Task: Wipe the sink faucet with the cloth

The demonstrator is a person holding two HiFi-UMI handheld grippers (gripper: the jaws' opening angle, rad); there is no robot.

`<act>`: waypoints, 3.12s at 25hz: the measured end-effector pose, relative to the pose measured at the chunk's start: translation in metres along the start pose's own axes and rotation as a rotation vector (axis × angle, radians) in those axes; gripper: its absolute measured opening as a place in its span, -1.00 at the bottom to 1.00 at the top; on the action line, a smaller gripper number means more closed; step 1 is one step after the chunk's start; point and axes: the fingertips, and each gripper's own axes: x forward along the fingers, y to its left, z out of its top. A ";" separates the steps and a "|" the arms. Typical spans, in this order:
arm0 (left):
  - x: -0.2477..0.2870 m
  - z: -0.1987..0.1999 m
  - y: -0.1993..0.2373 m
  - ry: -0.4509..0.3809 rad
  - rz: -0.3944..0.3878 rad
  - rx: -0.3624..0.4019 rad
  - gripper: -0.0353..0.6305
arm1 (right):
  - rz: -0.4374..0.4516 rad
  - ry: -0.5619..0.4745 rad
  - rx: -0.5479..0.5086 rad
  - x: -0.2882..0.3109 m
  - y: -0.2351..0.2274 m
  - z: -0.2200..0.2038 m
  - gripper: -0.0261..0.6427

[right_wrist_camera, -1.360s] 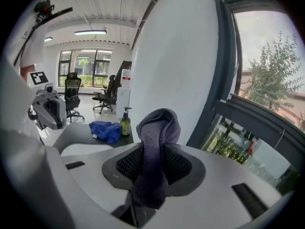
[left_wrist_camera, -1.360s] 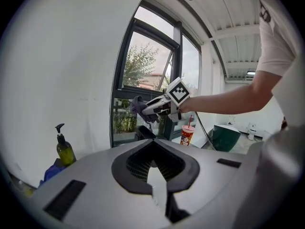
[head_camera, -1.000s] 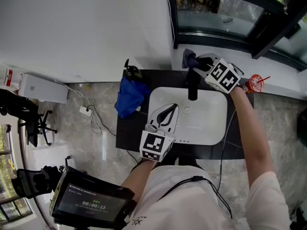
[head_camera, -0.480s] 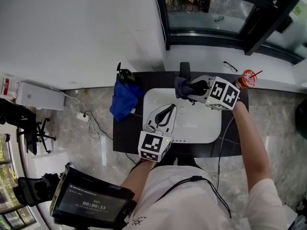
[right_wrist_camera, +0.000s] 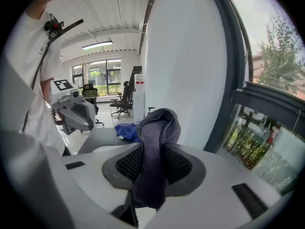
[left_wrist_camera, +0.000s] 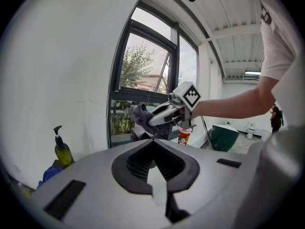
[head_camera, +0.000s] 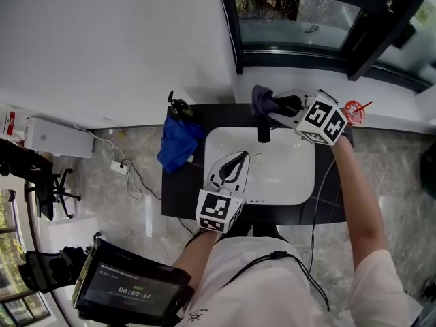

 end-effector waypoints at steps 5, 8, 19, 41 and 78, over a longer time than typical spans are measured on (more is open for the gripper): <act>-0.005 -0.004 0.004 0.003 0.022 -0.009 -0.91 | -0.196 0.065 -0.059 0.016 -0.059 0.004 -0.58; -0.009 -0.004 0.006 0.003 0.035 -0.018 -0.91 | -0.203 0.124 -0.094 0.027 -0.066 0.000 -0.58; -0.007 -0.005 0.008 0.009 0.037 -0.020 -0.91 | -0.033 0.231 -0.104 0.036 -0.024 -0.022 -0.57; 0.005 -0.002 -0.013 0.013 -0.033 0.011 -0.91 | 0.110 0.119 -0.059 -0.007 0.015 0.005 -0.57; 0.001 -0.006 -0.011 0.015 -0.030 0.002 -0.92 | 0.376 0.284 -0.005 0.004 0.080 -0.044 -0.58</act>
